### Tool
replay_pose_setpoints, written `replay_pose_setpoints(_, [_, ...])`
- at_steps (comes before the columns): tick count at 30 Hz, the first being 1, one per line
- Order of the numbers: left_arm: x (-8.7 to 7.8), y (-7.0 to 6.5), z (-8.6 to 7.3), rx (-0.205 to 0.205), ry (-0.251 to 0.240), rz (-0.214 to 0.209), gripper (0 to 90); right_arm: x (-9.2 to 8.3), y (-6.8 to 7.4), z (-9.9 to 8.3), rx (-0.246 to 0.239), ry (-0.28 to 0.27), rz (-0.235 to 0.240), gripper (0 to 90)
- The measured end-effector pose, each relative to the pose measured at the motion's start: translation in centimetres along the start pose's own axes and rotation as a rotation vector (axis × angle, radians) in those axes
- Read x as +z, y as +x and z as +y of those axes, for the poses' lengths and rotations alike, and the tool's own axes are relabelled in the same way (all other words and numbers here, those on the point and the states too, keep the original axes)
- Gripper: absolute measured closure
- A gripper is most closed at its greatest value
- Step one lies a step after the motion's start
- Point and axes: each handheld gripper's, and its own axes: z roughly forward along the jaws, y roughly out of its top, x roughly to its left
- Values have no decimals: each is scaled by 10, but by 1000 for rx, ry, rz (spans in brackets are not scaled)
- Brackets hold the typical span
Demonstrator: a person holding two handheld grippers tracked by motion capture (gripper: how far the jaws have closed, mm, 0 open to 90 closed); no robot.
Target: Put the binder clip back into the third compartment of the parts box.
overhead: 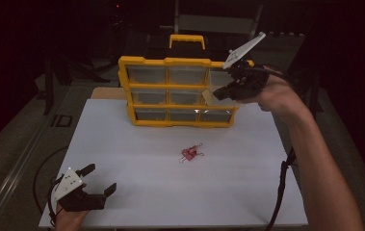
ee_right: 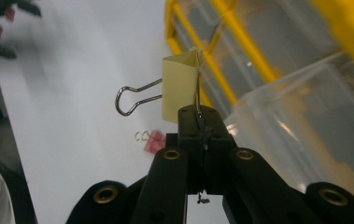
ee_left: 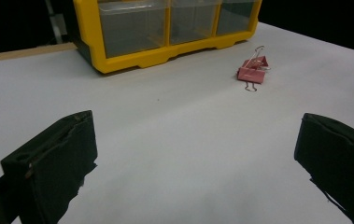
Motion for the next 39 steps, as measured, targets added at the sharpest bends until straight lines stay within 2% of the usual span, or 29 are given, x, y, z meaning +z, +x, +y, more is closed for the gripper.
replay_pose_setpoints(6, [0, 0, 0, -3, -3, 0, 1, -9, -16, 0, 83, -38, -40, 887])
replay_pose_setpoints(8, [-1, 0, 0, -5, -3, 1, 1, -11, -22, -1, 119, -64, -33, 887])
replay_pose_setpoints(11, [-1, 0, 0, -6, -3, 1, 1, -14, -31, -3, 170, -82, -63, 887])
replay_pose_setpoints(13, [-1, 0, 0, -6, -3, 1, 1, -16, -35, -5, 198, -77, -89, 887])
replay_pose_setpoints(17, [0, 0, 0, -5, 1, 0, 1, -15, -41, -10, 224, -65, -108, 884])
replay_pose_setpoints(18, [0, 0, 0, -2, 2, -1, 1, -15, -41, -11, 231, -67, -114, 850])
replay_pose_setpoints(20, [0, 0, 0, -2, 2, 0, 1, -14, -42, -12, 243, -85, -101, 512])
replay_pose_setpoints(21, [0, 0, 0, -3, 2, 0, 1, -13, -40, -11, 236, -88, -115, 323])
replay_pose_setpoints(22, [0, 0, 0, -3, 1, -1, 1, -12, -39, -11, 245, -82, -124, 213])
replay_pose_setpoints(23, [0, 0, 0, -3, 1, -1, 1, -11, -38, -10, 249, -79, -126, 187])
replay_pose_setpoints(26, [0, -1, 0, -2, 3, -2, 1, -8, -34, -10, 226, -75, -114, 132])
replay_pose_setpoints(31, [1, 0, 0, -2, 4, -3, 1, -6, -27, -8, 197, -84, -92, 132])
replay_pose_setpoints(32, [1, -1, 0, -3, 4, -3, 1, -4, -19, -5, 163, -83, -76, 133])
replay_pose_setpoints(39, [1, -1, 0, -1, 4, -5, 1, 1, 5, 1, 72, -72, -37, 136])
